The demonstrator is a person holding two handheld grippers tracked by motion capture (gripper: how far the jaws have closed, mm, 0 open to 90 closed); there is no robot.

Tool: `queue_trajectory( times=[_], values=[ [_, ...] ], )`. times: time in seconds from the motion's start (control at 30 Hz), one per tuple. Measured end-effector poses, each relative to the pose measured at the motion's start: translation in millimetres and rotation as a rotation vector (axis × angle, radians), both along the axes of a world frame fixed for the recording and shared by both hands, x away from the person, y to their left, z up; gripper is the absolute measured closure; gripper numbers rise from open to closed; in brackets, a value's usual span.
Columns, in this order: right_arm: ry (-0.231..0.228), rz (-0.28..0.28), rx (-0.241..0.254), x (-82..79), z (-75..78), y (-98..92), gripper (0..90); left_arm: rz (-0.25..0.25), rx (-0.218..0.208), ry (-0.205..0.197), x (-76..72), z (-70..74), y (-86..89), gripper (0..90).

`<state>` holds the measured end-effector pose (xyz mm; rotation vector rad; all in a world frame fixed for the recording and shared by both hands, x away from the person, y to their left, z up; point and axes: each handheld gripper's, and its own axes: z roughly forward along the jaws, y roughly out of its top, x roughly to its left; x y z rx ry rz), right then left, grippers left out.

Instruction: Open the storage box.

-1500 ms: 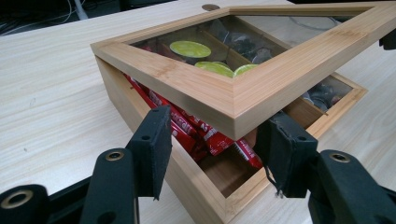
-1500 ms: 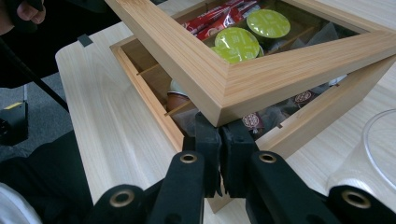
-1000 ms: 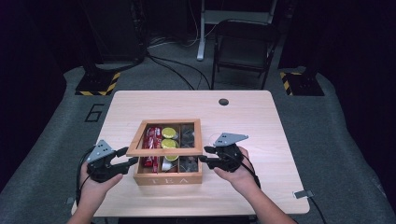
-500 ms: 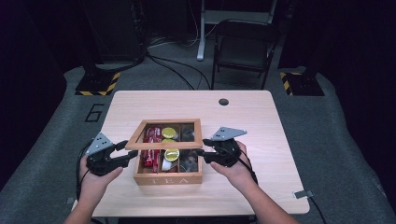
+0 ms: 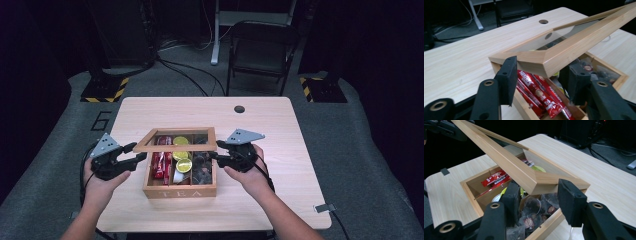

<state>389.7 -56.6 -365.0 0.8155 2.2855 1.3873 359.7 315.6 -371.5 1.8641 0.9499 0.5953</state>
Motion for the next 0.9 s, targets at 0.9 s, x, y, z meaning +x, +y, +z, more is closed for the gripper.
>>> queue_trajectory(
  times=[0.9],
  values=[
    [-0.01,-0.01,0.002,17.6,19.5,2.7,53.7,0.036,-0.058,-0.018,23.3,6.8,0.8,51.9]
  ],
)
